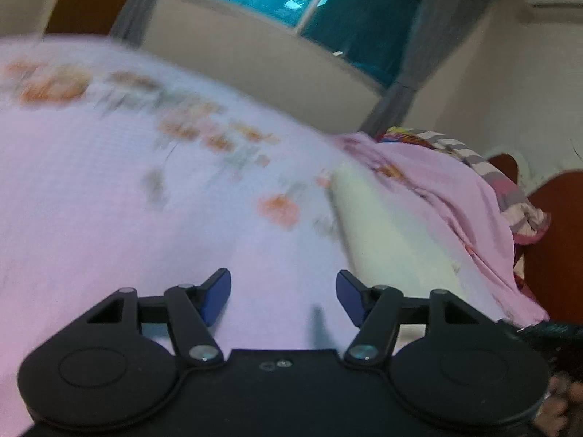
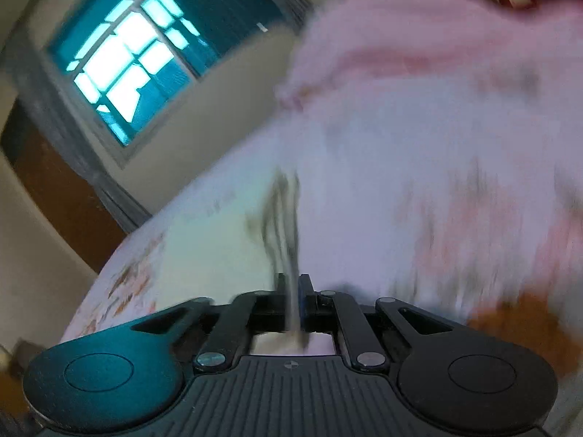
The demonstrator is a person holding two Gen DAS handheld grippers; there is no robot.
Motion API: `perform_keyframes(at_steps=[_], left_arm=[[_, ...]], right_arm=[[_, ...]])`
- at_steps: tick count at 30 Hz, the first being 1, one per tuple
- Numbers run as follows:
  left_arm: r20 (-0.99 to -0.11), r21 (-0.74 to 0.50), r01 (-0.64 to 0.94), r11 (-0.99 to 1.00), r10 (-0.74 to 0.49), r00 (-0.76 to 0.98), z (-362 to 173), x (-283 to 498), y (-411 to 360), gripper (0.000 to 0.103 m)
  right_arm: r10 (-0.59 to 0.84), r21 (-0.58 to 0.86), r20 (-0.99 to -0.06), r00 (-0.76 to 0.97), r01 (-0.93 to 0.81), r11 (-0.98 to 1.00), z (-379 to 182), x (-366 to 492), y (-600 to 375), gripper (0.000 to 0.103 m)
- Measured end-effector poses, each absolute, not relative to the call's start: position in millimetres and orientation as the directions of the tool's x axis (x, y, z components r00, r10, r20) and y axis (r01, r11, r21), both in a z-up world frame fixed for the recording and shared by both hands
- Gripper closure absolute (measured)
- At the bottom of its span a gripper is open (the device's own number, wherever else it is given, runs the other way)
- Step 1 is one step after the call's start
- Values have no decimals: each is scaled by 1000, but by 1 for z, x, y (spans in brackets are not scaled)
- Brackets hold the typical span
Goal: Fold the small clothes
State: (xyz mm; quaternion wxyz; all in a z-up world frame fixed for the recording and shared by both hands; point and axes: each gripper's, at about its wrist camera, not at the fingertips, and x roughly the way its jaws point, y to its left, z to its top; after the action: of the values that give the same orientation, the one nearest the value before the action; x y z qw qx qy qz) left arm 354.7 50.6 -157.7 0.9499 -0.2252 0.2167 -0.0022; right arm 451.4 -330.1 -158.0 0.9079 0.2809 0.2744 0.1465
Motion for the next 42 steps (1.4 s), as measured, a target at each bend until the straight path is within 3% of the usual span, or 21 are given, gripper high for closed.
perform_keyframes(at_steps=[8,11,12,14,18,21,25,29,31,32,33,42], left_arm=[[-409,-316,43,948,-176,896,-135,486,16,40],[-465,-309,62,949,-207,861,-153,521,4,37],[-527,-317,70,946,-237,816,-166,537,-1,36],[-532,-307,84,948,-244,811,-166,545,-3,35],[-413,-284,75,956,-193,890,-138,541,11,37],[-441,-307,55,950,-194,876,-136,565,19,37],[-571,-180,76,981,-168,804,-162,602,4,33],[-573,-54,70,996,-88,815,-160,604,-14,32],[-569,-10,78,997,-70,819,-153,596,-20,32],[-568,-2,84,996,-71,820,-149,591,-21,32],[-563,9,89,996,-69,824,-145,586,-20,32],[-553,15,103,995,-77,830,-125,546,-9,33]], right_arm=[[523,227,-426,738,-472,852,-126,531,-245,97],[465,52,-532,708,-521,852,-154,558,-216,98],[435,67,-584,686,-493,867,-169,573,-219,99],[446,130,-590,673,-466,875,-173,579,-231,98],[457,96,-519,722,-482,871,-150,573,-231,98],[463,100,-503,729,-484,870,-139,592,-218,98],[372,27,-604,705,-449,893,-161,633,-207,98],[281,45,-619,733,-324,945,-171,643,-225,98],[251,-12,-614,748,-327,945,-168,632,-223,84],[230,-31,-607,761,-311,950,-165,626,-226,68],[227,-15,-593,772,-292,956,-161,620,-231,63],[398,205,-525,752,-342,917,-136,562,-261,63]])
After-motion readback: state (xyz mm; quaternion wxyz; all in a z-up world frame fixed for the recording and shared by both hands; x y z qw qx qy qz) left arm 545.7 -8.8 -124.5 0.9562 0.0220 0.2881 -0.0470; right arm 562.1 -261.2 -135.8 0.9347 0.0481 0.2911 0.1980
